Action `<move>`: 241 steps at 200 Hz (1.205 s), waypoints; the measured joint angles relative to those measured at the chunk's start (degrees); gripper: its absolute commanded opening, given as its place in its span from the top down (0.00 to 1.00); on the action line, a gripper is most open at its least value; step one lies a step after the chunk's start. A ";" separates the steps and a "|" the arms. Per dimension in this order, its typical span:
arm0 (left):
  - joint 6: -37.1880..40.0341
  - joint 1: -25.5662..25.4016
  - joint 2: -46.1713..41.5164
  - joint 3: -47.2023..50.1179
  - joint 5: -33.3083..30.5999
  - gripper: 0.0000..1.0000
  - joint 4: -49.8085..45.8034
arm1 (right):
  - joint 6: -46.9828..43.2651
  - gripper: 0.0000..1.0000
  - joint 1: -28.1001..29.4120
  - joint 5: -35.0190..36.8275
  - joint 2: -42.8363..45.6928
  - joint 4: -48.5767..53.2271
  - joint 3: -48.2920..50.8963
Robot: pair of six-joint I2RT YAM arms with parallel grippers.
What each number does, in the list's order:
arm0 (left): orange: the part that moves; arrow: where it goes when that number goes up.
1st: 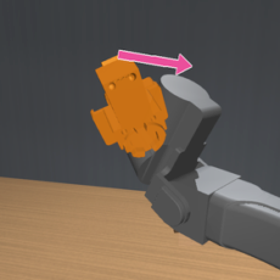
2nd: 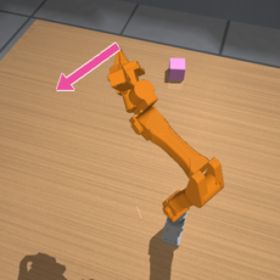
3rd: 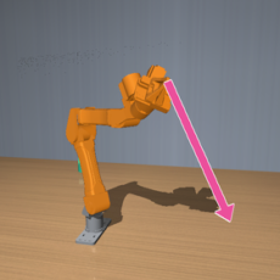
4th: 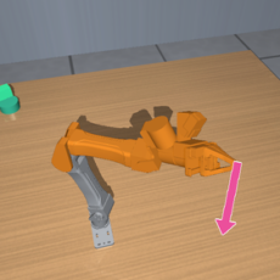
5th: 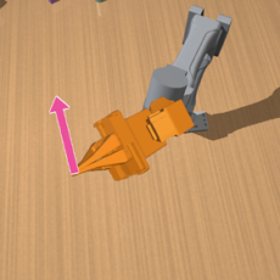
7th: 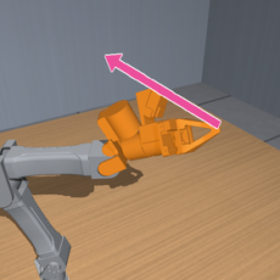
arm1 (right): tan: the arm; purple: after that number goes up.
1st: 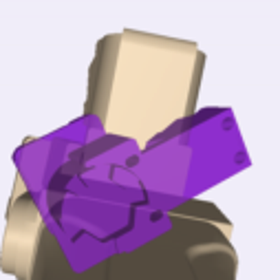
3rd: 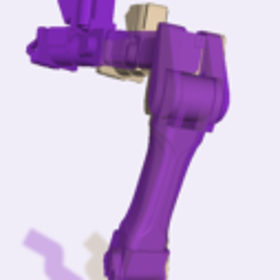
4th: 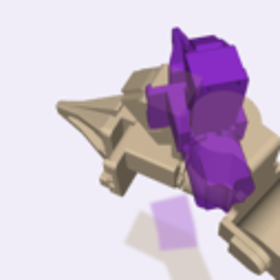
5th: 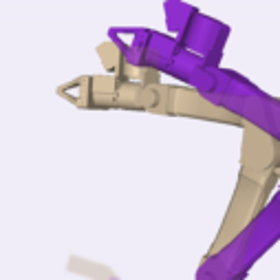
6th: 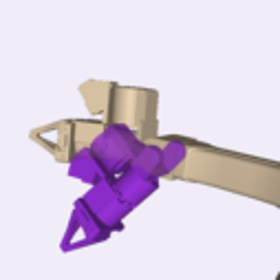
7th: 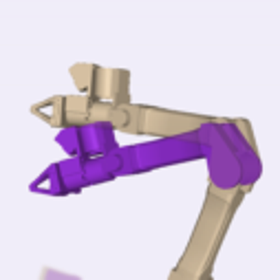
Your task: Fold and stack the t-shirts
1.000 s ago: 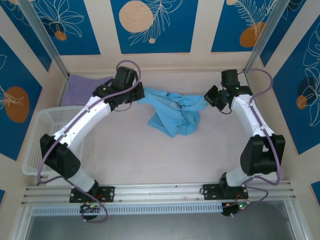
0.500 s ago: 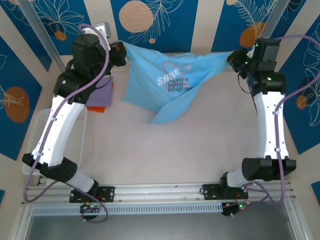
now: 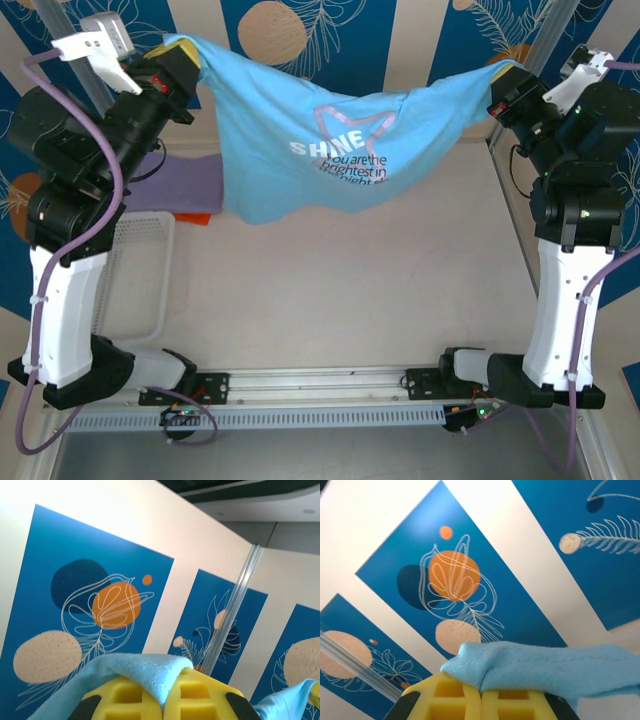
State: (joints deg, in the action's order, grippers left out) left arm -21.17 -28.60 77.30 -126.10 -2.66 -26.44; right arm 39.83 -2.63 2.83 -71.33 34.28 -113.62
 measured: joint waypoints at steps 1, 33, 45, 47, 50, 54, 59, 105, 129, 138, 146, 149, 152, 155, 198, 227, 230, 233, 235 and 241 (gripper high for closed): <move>0.04 0.00 0.02 0.00 -0.02 1.00 0.04 | -0.02 1.00 0.02 0.00 0.02 -0.09 0.09; -0.35 1.97 1.57 3.41 -1.44 1.00 0.85 | -0.76 1.00 0.28 0.02 -1.92 -2.19 3.93; -2.03 4.66 4.13 5.29 -1.29 1.00 1.14 | -1.20 1.00 0.76 0.00 -5.77 -2.14 3.85; -2.45 5.16 4.87 5.60 -1.29 1.00 1.11 | -1.42 1.00 0.85 0.00 -6.75 -2.19 3.82; -2.97 5.81 5.81 5.86 -1.25 0.98 1.09 | -1.64 1.00 1.01 0.02 -8.17 -2.12 3.72; -3.43 6.54 7.08 6.16 -1.31 0.92 1.07 | -2.01 1.00 1.20 0.04 -10.05 -2.05 3.50; -4.02 7.52 9.35 6.58 -1.29 0.85 1.05 | -2.27 0.97 1.44 0.22 -12.68 -1.84 3.08; -9.81 10.99 32.61 3.52 -9.55 0.12 -13.92 | -1.03 0.33 1.05 2.49 -41.70 14.16 -9.22; -13.09 11.34 32.72 8.17 -13.05 0.11 -20.68 | 0.42 0.27 0.17 3.65 -42.73 20.98 -6.51; -14.43 11.15 29.64 12.90 -13.25 0.10 -20.74 | 0.74 0.26 -0.09 3.52 -39.23 20.44 -1.44; -15.52 10.82 25.99 17.64 -12.96 0.10 -21.22 | 1.09 0.26 -0.17 3.23 -34.80 19.89 4.39; -15.93 10.67 24.70 19.28 -12.63 0.10 -21.22 | 1.44 0.26 -0.17 3.21 -32.98 19.78 6.64; -16.17 10.60 23.43 20.85 -12.52 0.10 -21.20 | 1.51 0.26 -0.17 3.08 -31.28 19.67 8.81; -16.52 10.40 21.94 22.69 -12.00 0.10 -21.33 | 1.75 0.26 -0.15 2.95 -29.64 19.82 10.64; -19.04 4.79 11.56 44.78 -2.36 0.12 -19.21 | 4.11 0.30 3.10 -1.14 -15.21 17.99 35.63; -17.49 -1.68 20.20 48.76 5.42 0.19 -18.78 | 6.40 0.32 7.10 -1.99 -18.10 16.94 47.10; -17.46 -2.40 21.29 48.76 5.97 0.20 -18.62 | 6.80 0.32 7.45 -2.05 -18.51 16.81 47.95; -16.96 -3.17 22.43 48.74 6.67 0.21 -18.51 | 7.06 0.32 7.78 -2.10 -18.80 16.70 48.65; -16.85 -3.65 23.17 48.74 6.97 0.21 -18.34 | 7.30 0.33 8.00 -2.14 -19.06 16.63 49.13; -16.31 -4.83 24.83 48.74 7.69 0.23 -18.14 | 8.07 0.33 8.57 -2.27 -19.78 16.26 50.31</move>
State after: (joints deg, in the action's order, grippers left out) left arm -37.47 -33.43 102.13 -77.36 5.04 -44.58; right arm 47.90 5.93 0.56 -91.11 50.54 -63.31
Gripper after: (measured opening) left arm 0.800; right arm 0.677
